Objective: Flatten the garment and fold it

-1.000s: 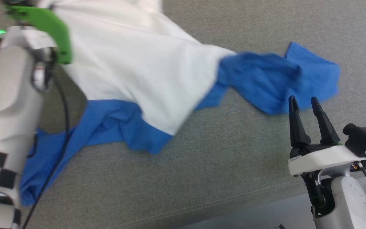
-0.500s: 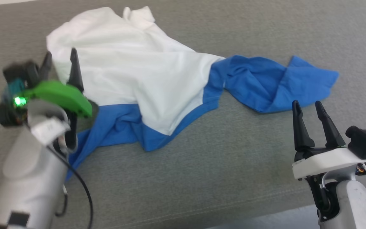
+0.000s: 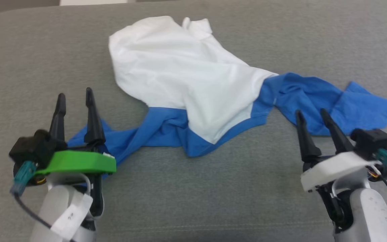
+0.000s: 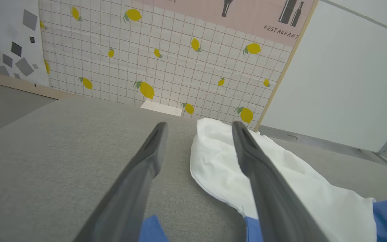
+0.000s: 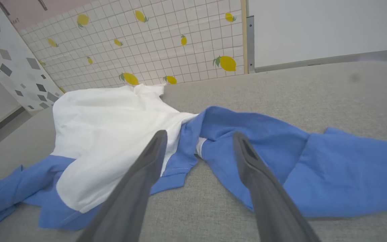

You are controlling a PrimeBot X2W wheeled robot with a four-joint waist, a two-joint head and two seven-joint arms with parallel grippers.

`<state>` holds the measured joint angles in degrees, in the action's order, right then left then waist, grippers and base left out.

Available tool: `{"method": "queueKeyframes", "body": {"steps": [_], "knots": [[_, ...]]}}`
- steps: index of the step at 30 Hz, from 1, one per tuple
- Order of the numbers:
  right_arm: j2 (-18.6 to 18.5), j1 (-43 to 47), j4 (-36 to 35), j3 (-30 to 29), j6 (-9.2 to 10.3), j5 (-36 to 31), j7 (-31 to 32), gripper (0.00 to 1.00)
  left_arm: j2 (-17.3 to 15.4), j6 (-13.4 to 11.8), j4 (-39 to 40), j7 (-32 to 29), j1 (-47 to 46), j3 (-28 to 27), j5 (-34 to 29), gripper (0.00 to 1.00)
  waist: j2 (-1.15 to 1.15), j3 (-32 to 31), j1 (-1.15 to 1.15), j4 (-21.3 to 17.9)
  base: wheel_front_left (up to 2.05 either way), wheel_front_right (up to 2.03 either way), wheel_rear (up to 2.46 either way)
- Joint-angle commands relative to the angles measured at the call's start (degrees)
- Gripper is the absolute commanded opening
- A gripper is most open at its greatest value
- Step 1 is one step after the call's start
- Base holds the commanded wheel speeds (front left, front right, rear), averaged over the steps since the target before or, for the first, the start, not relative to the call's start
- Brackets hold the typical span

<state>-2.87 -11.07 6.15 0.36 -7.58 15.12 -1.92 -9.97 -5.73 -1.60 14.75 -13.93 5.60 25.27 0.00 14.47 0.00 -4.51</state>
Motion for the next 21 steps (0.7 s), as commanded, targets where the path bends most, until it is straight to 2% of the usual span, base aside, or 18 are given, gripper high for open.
{"method": "queueKeyframes", "body": {"steps": [1, 8, 18, 19, 20, 21], "knots": [[0.0, -1.58, 0.86, 0.39, 0.09, -0.6, 1.42, 1.0, 1.0, 0.74, 1.47, 0.24, 1.46, -1.15, -1.65, 1.0, 0.0, -0.26, 0.0, 2.26, 0.0, 0.0, 0.0], [0.0, -9.63, 10.3, 1.09, 0.09, -3.15, 13.59, 1.0, 5.21, 4.27, 5.28, 0.24, 3.67, -5.51, -6.4, 1.0, 0.0, 2.49, 0.0, 4.62, 0.0, 0.0, 0.0], [0.0, -19.7, 23.07, 1.66, 0.09, -8.12, 28.98, 1.0, 6.98, 6.98, 4.77, 0.24, 2.4, -7.95, -8.09, 1.0, 0.0, 5.31, 0.0, 6.79, 0.0, 0.0, 0.0], [0.0, -20.09, 24.36, 2.16, 0.09, -9.41, 32.59, 0.31, 7.04, 7.21, 4.54, 0.25, 2.31, -8.13, -8.11, 1.0, 0.0, 5.33, 0.0, 6.9, 0.0, 0.0, 0.0], [0.0, -19.97, 24.37, 2.38, 0.09, -9.98, 34.1, 0.0, 7.05, 7.19, 4.34, 0.25, 2.32, -8.1, -7.76, 1.0, 0.0, 5.2, 0.0, 6.95, 0.0, 0.0, 0.0], [0.0, -19.64, 24.1, 2.37, 0.09, -10.07, 35.05, 0.0, 7.06, 7.14, 4.18, 0.25, 2.35, -8.08, -7.52, 1.0, 0.0, 4.97, 0.0, 6.97, 0.0, 0.0, 0.0]]}}
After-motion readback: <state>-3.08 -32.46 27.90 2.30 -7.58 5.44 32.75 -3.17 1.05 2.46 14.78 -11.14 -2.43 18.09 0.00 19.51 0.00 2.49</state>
